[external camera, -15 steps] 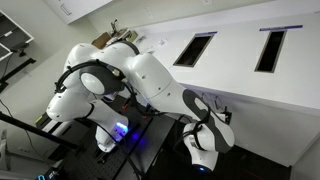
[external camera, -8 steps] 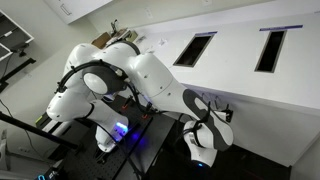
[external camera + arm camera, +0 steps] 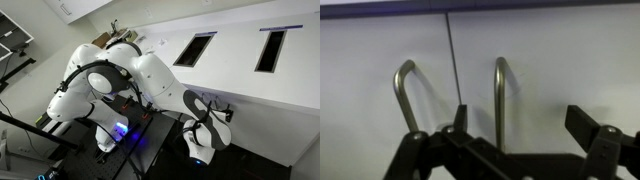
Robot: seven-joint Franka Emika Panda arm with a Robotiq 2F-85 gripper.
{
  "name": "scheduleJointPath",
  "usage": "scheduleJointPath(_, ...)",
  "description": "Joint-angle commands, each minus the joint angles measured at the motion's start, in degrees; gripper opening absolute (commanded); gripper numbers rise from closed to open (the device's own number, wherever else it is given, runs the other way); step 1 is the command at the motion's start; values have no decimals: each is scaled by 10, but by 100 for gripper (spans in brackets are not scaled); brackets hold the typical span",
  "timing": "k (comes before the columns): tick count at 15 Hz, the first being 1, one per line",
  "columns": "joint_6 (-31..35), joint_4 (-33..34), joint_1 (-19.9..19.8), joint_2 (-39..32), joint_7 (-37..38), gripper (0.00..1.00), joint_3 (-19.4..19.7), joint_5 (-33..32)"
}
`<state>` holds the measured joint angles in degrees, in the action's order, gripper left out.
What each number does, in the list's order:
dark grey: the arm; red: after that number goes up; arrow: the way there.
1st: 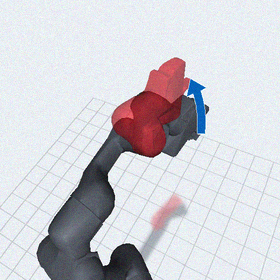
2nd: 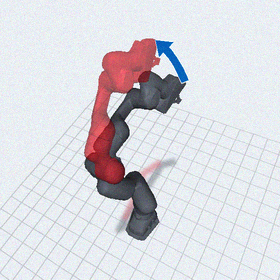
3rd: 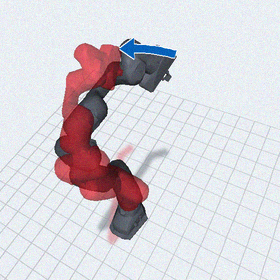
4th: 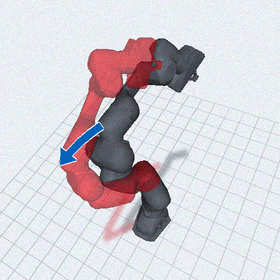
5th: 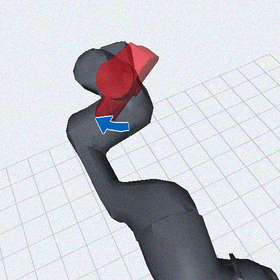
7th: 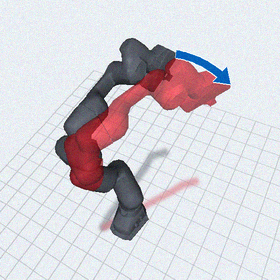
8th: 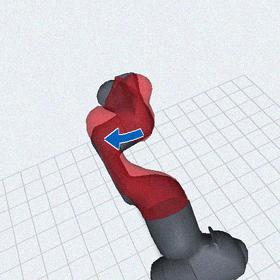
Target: Open the first door of the bottom kitchen cabinet on the right
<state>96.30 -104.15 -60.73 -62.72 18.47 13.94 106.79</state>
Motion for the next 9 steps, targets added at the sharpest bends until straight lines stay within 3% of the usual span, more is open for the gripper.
scheduleJointPath(1, 6, -7, 7, 3, 21, 100, -1, 29)
scheduleJointPath(3, 4, -7, 9, 2, 23, 100, -1, 31)
scheduleJointPath(4, 5, -8, 10, 3, 18, 75, -1, 34)
scheduleJointPath(5, 5, -9, 11, 3, 18, 74, -1, 36)
scheduleJointPath(9, 9, -11, 14, 3, 18, 43, 0, 46)
